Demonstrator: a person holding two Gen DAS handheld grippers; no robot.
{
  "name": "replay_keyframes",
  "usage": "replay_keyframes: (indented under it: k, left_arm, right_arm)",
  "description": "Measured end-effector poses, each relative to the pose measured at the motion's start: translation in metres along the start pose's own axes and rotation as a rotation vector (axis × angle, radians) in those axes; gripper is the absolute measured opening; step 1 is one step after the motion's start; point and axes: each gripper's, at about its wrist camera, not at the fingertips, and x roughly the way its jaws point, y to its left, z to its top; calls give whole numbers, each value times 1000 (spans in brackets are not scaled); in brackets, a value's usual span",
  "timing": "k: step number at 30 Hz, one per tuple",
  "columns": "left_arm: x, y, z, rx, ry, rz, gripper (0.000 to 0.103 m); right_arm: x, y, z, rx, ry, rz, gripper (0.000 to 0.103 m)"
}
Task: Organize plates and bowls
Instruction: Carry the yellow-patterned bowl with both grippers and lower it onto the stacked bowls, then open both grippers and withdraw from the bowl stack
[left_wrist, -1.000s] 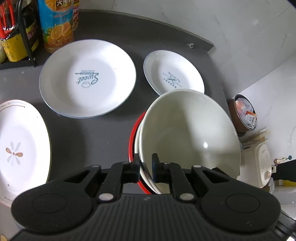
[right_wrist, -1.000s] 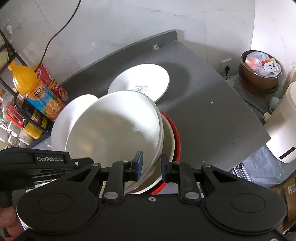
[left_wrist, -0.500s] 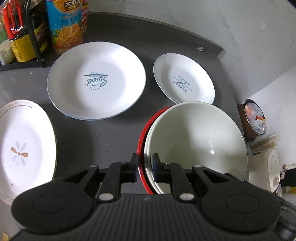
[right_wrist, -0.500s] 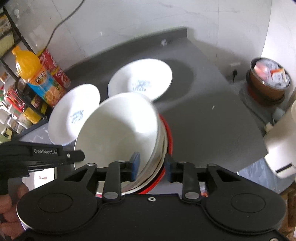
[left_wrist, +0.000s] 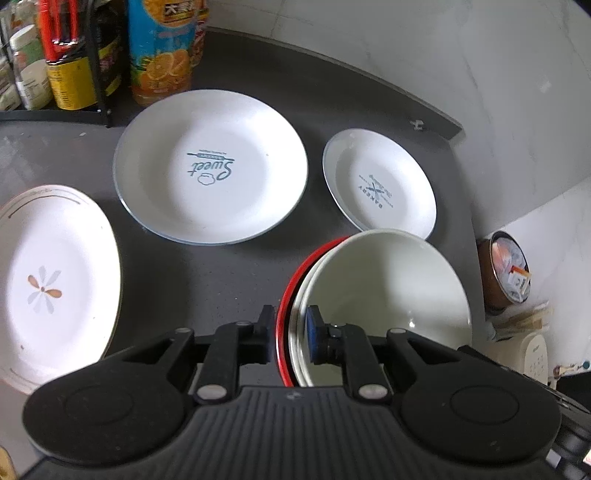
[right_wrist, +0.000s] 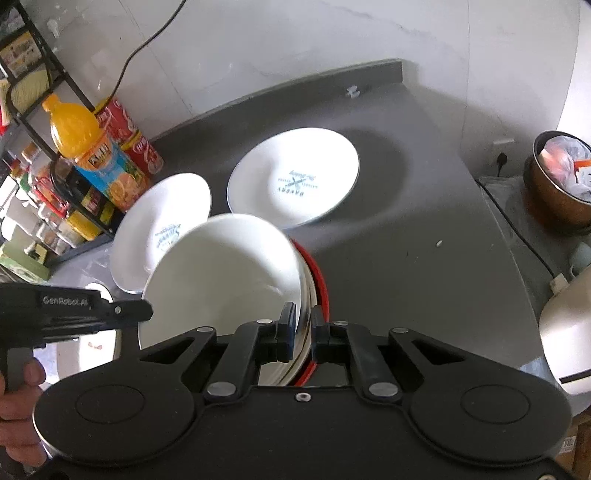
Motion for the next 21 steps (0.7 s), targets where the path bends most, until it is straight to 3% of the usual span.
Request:
replay_keyframes:
  k: [3,9,14,16,21]
  left_arm:
    - [-12,4,5,-24,-23,2,20]
    - [-33,26,22,-72,-87,47,40]
    - [-42,54,36,-128,-118,72,44]
    - [-43,64,41,-137,-125,81,49]
    - [-40,92,55,-134,-131,83,54]
  right_arm:
    - [-9,1,12,-18,-35,19,28]
    - [-9,16,34,-24,-66,93,28]
    - [3,42,42,-27,-49,134,36]
    - [7,54,44,-37,-50,138,44]
    - [18,79,50,-29,-50,134,44]
